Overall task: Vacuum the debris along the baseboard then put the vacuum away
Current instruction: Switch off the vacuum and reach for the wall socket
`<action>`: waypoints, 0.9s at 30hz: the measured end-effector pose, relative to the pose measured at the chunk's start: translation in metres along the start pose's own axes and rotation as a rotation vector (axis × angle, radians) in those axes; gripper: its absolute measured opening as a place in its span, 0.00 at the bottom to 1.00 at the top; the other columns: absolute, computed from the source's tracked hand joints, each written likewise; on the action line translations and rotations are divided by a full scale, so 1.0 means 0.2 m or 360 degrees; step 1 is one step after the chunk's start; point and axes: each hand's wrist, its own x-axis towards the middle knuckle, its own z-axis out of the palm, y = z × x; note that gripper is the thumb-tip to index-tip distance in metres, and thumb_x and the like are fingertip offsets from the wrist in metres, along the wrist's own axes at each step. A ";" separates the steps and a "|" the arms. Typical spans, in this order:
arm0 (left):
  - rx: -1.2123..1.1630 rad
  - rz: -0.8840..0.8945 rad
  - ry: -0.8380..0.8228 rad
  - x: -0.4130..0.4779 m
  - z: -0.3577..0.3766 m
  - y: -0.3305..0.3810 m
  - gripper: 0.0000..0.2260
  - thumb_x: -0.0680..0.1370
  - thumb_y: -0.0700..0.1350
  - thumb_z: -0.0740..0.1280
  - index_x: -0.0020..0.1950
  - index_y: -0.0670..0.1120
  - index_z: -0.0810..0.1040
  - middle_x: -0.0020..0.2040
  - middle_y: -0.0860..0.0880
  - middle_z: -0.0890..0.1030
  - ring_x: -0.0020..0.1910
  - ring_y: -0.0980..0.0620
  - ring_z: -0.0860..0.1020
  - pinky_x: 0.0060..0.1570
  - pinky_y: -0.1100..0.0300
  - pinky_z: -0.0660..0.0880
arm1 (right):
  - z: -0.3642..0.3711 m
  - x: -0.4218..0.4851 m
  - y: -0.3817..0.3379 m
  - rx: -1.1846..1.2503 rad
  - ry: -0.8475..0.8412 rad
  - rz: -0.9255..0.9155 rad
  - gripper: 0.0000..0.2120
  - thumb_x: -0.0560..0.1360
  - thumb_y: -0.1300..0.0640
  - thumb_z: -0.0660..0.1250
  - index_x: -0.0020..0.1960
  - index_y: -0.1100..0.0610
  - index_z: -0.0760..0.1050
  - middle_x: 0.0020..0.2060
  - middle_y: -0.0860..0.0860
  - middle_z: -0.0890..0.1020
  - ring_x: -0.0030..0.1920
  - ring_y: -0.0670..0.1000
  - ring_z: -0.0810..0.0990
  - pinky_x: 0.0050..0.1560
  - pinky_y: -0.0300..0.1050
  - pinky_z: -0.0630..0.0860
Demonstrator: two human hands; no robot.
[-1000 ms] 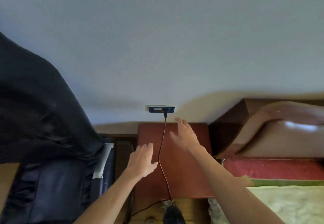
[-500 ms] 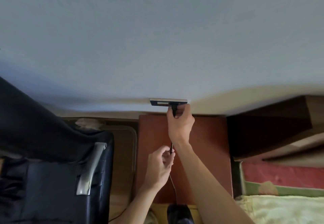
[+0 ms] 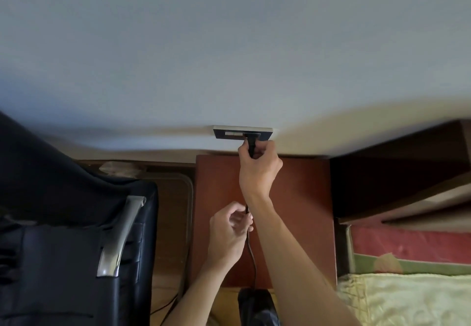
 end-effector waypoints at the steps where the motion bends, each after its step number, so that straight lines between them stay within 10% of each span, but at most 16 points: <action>1: -0.0033 0.0005 0.0004 0.00 0.00 0.01 0.09 0.76 0.36 0.71 0.39 0.48 0.79 0.33 0.51 0.82 0.32 0.57 0.82 0.33 0.60 0.81 | 0.00 0.00 -0.01 -0.0006 0.0003 -0.0009 0.10 0.74 0.59 0.72 0.40 0.56 0.71 0.25 0.44 0.74 0.28 0.45 0.72 0.31 0.36 0.69; 10: 0.0119 -0.0442 -0.0185 -0.40 0.00 -0.42 0.13 0.73 0.39 0.75 0.32 0.50 0.76 0.31 0.47 0.83 0.30 0.54 0.81 0.30 0.59 0.75 | -0.25 -0.49 0.33 -0.0182 -0.0248 0.0154 0.11 0.74 0.61 0.72 0.38 0.55 0.71 0.29 0.47 0.77 0.26 0.41 0.72 0.26 0.30 0.65; 27: -0.0074 0.0038 0.0041 -1.09 -0.21 -0.60 0.08 0.72 0.42 0.74 0.35 0.49 0.80 0.31 0.51 0.82 0.33 0.49 0.82 0.37 0.50 0.78 | -0.56 -1.16 0.18 -0.0110 -0.0213 -0.0163 0.07 0.73 0.56 0.73 0.41 0.57 0.77 0.33 0.44 0.80 0.34 0.39 0.78 0.35 0.31 0.72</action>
